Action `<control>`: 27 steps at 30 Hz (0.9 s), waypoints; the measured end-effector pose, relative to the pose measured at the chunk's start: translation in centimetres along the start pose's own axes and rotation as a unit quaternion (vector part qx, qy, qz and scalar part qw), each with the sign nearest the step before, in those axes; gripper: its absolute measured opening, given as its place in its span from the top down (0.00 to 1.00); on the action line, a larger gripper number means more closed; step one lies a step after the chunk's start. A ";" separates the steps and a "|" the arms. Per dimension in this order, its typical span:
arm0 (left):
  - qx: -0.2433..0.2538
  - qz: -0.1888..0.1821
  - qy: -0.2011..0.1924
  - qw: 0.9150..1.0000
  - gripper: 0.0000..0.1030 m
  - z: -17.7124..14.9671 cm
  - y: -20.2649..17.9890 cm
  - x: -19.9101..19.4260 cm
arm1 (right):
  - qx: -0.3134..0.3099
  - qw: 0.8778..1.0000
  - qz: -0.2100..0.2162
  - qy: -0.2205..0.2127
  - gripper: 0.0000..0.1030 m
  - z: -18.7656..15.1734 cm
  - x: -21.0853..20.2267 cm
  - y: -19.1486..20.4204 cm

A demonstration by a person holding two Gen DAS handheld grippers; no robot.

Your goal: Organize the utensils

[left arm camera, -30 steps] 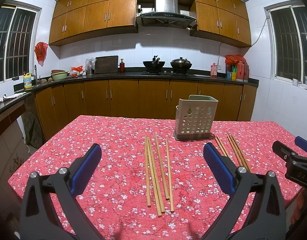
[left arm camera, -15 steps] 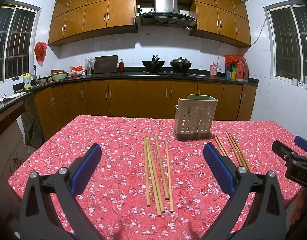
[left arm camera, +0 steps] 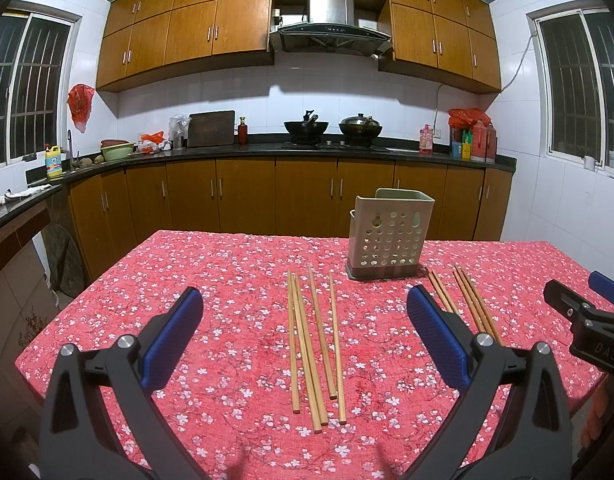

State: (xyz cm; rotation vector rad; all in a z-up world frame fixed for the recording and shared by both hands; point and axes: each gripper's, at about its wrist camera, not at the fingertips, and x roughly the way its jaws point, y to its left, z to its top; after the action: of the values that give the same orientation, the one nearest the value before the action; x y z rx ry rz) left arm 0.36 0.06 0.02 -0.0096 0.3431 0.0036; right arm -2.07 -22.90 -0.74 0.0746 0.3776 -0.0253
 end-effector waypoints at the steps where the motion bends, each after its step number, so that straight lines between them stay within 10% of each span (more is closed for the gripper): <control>1: 0.000 0.000 0.000 1.000 0.04 0.0 0.0 0.0 | 0.000 1.000 0.000 0.000 0.02 0.0 0.0 0.0; 27: 0.000 0.000 0.001 1.000 0.04 0.2 0.1 0.5 | 0.000 1.000 0.001 0.001 0.02 0.0 0.1 -0.1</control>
State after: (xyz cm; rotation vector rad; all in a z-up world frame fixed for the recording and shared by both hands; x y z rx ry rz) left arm 0.90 0.17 0.04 -0.0087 0.3454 0.0035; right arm -1.99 -22.98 -0.73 0.0756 0.3800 -0.0240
